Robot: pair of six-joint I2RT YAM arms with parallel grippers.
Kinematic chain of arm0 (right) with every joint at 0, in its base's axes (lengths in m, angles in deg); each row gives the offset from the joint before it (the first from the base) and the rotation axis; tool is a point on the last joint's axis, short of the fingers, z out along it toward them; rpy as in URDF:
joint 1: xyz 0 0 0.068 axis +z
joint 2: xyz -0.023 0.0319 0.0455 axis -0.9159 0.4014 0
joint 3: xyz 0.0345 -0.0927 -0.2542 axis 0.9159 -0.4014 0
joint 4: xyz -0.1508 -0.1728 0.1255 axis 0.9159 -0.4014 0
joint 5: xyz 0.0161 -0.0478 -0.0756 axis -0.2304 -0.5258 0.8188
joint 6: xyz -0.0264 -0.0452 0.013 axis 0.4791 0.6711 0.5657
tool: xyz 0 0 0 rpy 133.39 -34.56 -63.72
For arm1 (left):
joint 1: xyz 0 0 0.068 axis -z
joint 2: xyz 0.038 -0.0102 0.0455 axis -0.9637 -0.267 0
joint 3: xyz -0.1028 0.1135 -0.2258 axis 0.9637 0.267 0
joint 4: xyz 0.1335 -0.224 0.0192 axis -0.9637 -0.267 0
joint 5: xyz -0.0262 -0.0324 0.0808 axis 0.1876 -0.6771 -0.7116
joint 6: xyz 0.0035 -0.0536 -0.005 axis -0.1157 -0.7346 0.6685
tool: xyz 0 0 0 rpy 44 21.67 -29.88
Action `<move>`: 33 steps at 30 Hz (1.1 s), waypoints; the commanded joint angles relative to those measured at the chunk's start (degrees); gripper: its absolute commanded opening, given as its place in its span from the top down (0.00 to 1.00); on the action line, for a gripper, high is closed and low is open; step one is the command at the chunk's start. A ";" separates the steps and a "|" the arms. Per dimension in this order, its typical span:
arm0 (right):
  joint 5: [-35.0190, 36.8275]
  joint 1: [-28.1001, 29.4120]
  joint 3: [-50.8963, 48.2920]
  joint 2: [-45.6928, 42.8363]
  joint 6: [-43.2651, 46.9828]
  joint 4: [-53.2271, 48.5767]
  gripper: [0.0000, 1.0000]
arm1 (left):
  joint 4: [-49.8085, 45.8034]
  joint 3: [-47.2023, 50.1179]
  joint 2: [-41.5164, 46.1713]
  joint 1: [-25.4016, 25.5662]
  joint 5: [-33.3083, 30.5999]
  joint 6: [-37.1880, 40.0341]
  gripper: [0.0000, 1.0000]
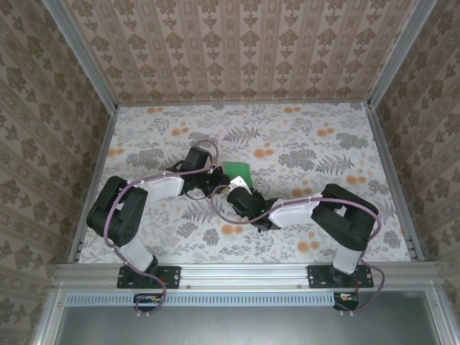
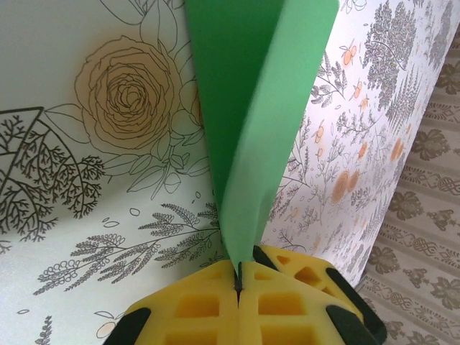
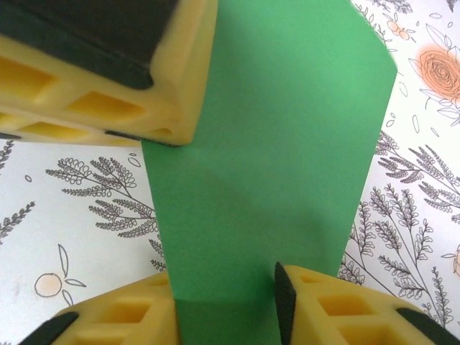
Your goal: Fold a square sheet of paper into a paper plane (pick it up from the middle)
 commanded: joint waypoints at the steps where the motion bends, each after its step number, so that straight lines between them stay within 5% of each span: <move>1: 3.74 0.42 1.42 1.65 2.07 1.16 0.68 | -0.48 -0.66 2.01 0.29 0.19 -1.02 0.98; 9: 6.14 0.50 1.90 2.44 3.44 0.89 0.77 | -1.07 -0.60 2.29 0.20 -0.01 -1.01 0.97; 24: 10.94 2.71 2.94 3.58 5.75 1.69 0.52 | -1.30 -0.40 2.00 -0.32 -0.19 -1.19 0.96; 33: 12.88 2.75 1.94 3.29 5.38 1.83 0.66 | -1.48 0.04 2.51 -0.58 -0.17 -1.19 0.96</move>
